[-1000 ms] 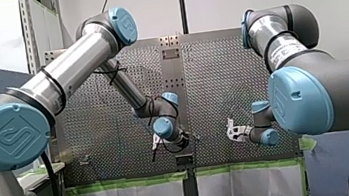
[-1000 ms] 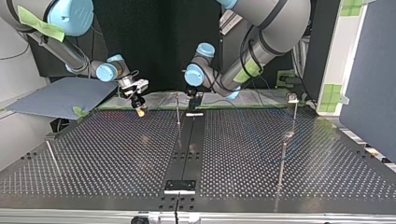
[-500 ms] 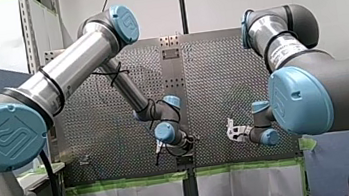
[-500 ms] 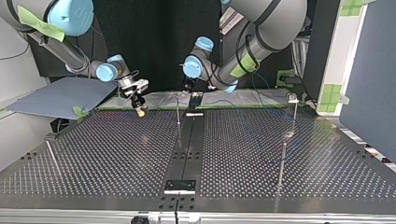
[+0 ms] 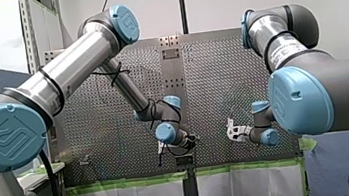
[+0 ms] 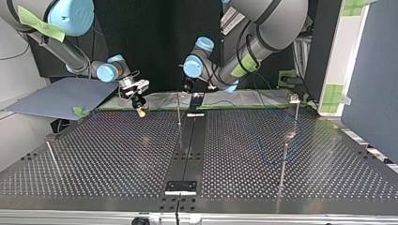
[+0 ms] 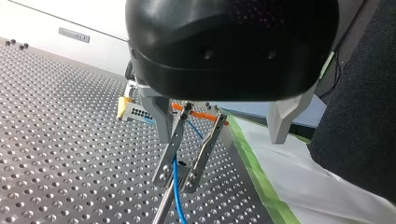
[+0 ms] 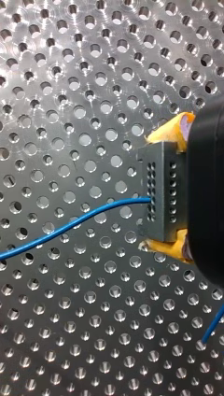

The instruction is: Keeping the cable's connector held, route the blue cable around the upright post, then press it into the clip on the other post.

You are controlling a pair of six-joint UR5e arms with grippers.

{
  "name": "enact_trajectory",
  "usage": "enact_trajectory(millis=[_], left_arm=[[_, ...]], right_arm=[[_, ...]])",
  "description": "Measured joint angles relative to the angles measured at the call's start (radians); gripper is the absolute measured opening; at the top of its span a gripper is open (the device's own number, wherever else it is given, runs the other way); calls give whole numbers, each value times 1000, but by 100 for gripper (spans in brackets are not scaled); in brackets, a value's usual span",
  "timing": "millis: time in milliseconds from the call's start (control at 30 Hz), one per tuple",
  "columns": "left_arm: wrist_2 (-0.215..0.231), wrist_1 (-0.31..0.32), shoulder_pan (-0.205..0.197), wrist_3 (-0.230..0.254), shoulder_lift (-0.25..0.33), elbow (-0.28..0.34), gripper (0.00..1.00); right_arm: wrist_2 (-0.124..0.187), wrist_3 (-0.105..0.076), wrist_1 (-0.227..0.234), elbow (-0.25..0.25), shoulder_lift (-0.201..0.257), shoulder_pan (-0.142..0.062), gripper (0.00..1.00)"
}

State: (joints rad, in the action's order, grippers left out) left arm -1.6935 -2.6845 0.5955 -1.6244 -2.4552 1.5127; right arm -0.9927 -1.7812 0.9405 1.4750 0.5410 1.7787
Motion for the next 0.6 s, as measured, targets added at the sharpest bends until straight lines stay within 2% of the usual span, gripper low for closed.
enact_trajectory(millis=[233, 433, 600], left_arm=[[-12, -2, 6, 3, 1, 1, 100], [-46, 23, 18, 37, 35, 41, 100], [-68, 72, 26, 8, 86, 93, 100]], right_arm=[[0, 0, -1, 0, 0, 0, 0], [0, 2, -6, 0, 0, 0, 0], [0, 4, -11, 0, 0, -1, 0]])
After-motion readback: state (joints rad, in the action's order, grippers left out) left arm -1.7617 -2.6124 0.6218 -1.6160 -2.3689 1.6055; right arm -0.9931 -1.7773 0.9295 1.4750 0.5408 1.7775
